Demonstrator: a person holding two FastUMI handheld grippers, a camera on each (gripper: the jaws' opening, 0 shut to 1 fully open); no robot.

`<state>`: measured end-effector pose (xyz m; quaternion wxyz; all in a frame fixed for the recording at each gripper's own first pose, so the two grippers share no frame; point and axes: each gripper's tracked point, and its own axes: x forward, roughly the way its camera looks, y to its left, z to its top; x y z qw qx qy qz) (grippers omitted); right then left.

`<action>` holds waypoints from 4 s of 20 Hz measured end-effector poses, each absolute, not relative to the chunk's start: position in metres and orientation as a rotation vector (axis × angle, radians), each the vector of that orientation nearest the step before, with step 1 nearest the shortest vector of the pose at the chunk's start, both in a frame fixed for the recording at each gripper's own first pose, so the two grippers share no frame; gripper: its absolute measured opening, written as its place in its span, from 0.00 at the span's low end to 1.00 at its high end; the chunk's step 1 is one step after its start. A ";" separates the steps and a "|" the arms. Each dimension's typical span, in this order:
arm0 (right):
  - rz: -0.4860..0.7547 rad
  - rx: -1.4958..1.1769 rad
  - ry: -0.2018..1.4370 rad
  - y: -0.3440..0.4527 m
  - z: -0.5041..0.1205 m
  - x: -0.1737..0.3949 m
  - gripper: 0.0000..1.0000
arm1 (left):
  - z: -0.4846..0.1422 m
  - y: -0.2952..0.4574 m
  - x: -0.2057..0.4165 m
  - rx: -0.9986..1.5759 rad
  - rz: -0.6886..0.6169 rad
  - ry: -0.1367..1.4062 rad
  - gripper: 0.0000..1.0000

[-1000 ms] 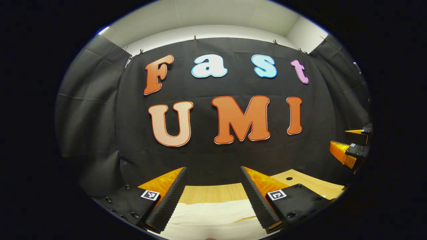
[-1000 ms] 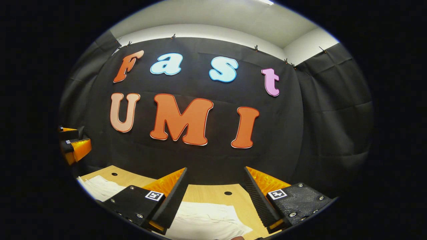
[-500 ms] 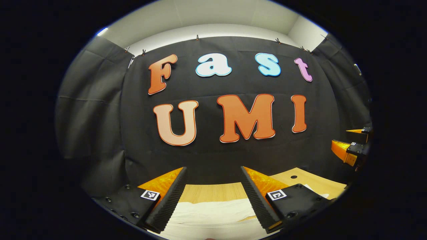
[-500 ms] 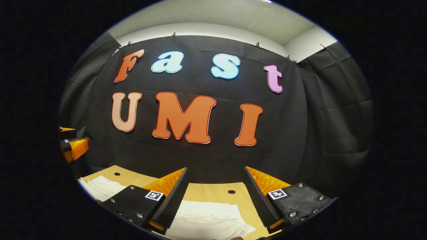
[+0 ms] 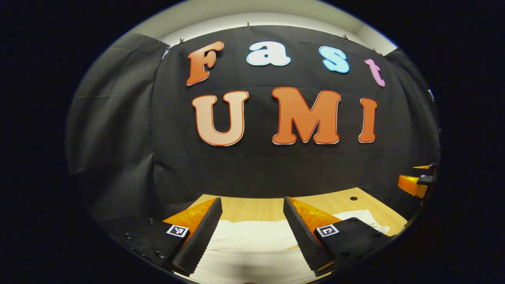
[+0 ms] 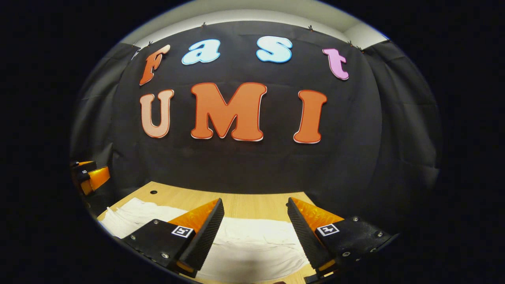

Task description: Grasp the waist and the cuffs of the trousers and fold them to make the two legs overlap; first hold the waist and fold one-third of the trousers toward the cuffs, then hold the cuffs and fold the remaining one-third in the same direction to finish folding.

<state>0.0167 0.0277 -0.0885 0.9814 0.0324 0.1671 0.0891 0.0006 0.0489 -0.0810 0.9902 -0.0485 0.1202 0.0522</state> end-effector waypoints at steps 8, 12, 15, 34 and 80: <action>0.219 0.118 0.549 0.019 -0.146 0.013 0.98 | -0.171 0.090 -0.017 -0.259 0.234 0.506 1.00; 0.226 0.128 0.622 0.011 -0.170 0.016 0.98 | -0.219 0.107 -0.040 -0.387 0.318 0.650 0.99; 0.237 0.138 0.690 0.003 -0.188 0.011 0.98 | -0.251 0.119 -0.064 -0.557 0.380 0.748 0.99; 0.053 0.463 1.165 -0.012 -0.316 -0.034 0.99 | -0.370 0.250 -0.177 -1.031 0.642 0.951 1.00; -0.325 0.680 1.249 -0.082 -0.416 -0.041 0.97 | -0.465 0.360 -0.136 -1.200 0.621 0.854 0.35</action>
